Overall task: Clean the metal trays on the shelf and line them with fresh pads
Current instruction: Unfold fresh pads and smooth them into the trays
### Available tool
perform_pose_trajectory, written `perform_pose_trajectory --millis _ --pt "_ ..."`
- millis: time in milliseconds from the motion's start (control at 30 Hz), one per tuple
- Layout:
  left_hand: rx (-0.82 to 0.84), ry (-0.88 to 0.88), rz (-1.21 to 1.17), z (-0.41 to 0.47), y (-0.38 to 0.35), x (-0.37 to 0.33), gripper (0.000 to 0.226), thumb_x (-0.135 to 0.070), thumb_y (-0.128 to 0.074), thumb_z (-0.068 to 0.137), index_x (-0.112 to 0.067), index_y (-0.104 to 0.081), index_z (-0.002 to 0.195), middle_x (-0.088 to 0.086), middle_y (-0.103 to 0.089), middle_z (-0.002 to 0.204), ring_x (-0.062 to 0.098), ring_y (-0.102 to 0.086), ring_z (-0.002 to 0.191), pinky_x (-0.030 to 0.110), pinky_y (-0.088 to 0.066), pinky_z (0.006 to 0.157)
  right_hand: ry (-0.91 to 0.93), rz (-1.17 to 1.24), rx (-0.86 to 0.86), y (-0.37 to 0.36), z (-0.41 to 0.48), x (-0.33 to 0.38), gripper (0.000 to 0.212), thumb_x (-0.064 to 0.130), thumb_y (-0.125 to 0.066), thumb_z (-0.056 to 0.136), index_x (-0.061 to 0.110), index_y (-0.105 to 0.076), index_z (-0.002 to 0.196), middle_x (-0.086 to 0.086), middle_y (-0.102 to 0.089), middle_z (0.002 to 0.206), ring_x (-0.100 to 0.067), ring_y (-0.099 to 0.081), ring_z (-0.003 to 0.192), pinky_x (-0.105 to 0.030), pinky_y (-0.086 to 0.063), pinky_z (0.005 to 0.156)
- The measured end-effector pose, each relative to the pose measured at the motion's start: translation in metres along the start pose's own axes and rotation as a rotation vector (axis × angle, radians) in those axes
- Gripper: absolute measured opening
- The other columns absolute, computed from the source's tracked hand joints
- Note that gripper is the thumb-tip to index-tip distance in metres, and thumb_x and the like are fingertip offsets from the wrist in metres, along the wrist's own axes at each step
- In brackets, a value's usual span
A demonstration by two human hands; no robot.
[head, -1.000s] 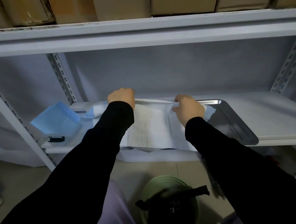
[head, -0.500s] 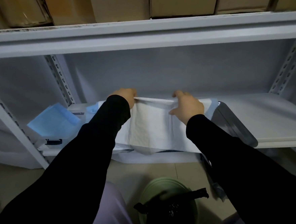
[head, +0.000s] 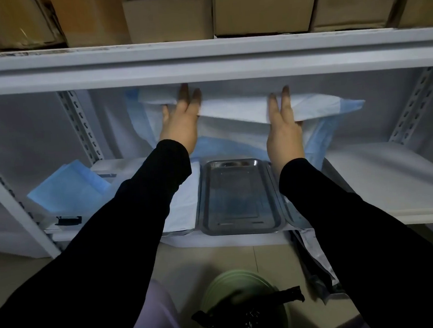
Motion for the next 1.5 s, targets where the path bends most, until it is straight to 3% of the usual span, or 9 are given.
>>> perform_pose_trajectory --millis 133,233,300,367,533,900,1300,1400,1500 --pt "0.139 0.066 0.075 -0.017 -0.027 0.006 0.079 0.020 -0.027 0.085 -0.022 -0.012 0.151 0.005 0.003 0.160 0.038 -0.015 0.144 0.043 -0.011 0.119 -0.057 -0.106 0.144 -0.020 -0.013 -0.011 0.081 -0.019 -0.035 0.082 0.019 -0.017 0.152 -0.005 0.005 0.161 -0.042 -0.047 0.115 -0.041 -0.038 0.099" --pt "0.358 0.070 0.175 -0.033 -0.061 0.013 0.051 0.003 -0.030 0.093 -0.015 -0.037 0.140 0.018 -0.042 0.142 0.035 -0.049 0.123 0.037 -0.042 0.093 -0.134 -0.205 0.347 -0.041 -0.033 -0.023 0.071 -0.011 -0.038 0.086 0.016 -0.022 0.150 -0.011 0.000 0.160 -0.041 -0.044 0.127 -0.042 -0.027 0.112" --pt "0.432 0.052 0.283 -0.044 -0.071 0.014 0.037 0.000 -0.037 0.093 -0.013 -0.056 0.121 0.013 -0.059 0.119 0.032 -0.059 0.107 0.034 -0.042 0.074 -0.170 -0.290 0.466 -0.048 -0.047 -0.029 0.058 -0.003 -0.039 0.089 0.014 -0.035 0.144 -0.013 -0.018 0.157 -0.037 -0.048 0.125 -0.041 -0.029 0.111" --pt "0.483 0.040 0.368 -0.053 -0.077 0.012 0.027 -0.003 -0.043 0.093 -0.010 -0.063 0.108 0.010 -0.063 0.110 0.029 -0.061 0.101 0.031 -0.041 0.070 -0.208 -0.371 0.564 -0.051 -0.057 -0.034 0.042 0.004 -0.039 0.091 0.012 -0.051 0.131 -0.014 -0.045 0.141 -0.033 -0.054 0.119 -0.037 -0.039 0.101" --pt "0.513 0.003 0.474 -0.065 -0.092 0.008 0.024 -0.011 -0.053 0.092 -0.015 -0.064 0.113 0.005 -0.065 0.111 0.025 -0.063 0.101 0.029 -0.044 0.074 -0.276 -0.396 0.741 -0.057 -0.077 -0.038 0.030 0.003 -0.038 0.095 0.003 -0.060 0.115 -0.013 -0.062 0.121 -0.030 -0.059 0.111 -0.032 -0.046 0.091" --pt "0.575 0.030 0.435 -0.077 -0.092 0.012 0.023 -0.009 -0.058 0.087 -0.012 -0.057 0.110 0.006 -0.061 0.113 0.025 -0.060 0.104 0.028 -0.042 0.073 -0.181 -0.461 0.738 -0.060 -0.078 -0.029 0.022 0.014 -0.053 0.087 0.013 -0.061 0.108 -0.005 -0.064 0.109 -0.024 -0.062 0.100 -0.027 -0.039 0.072" --pt "0.842 -0.027 0.435 -0.094 -0.105 0.020 0.042 -0.008 -0.049 0.091 -0.012 -0.048 0.133 0.008 -0.051 0.134 0.026 -0.051 0.122 0.033 -0.042 0.102 -0.215 -0.501 0.850 -0.070 -0.090 -0.030 0.025 0.013 -0.044 0.094 0.009 -0.061 0.113 -0.006 -0.065 0.112 -0.023 -0.062 0.103 -0.026 -0.039 0.075" --pt "0.867 -0.043 0.396 -0.099 -0.108 0.021 0.050 -0.015 -0.052 0.090 -0.018 -0.043 0.139 0.006 -0.047 0.140 0.024 -0.046 0.128 0.034 -0.039 0.107 -0.146 -0.533 0.902 -0.071 -0.092 -0.025 0.032 0.030 -0.058 0.087 0.014 -0.063 0.115 -0.003 -0.064 0.106 -0.021 -0.061 0.096 -0.026 -0.041 0.076" --pt "0.853 -0.035 0.369 -0.104 -0.109 0.020 0.056 -0.027 -0.051 0.090 -0.030 -0.035 0.144 0.005 -0.037 0.144 0.025 -0.040 0.131 0.034 -0.036 0.107 0.001 -0.516 0.945 -0.080 -0.095 -0.018 0.056 0.047 -0.067 0.078 0.027 -0.054 0.130 -0.003 -0.053 0.127 -0.024 -0.049 0.118 -0.034 -0.041 0.094"
Point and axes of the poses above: each hand's wrist, its own z-axis towards the middle knuckle, its own y-axis out of the back of the hand, x = y × z, the point moved 5 cm from there along z, towards the middle knuckle
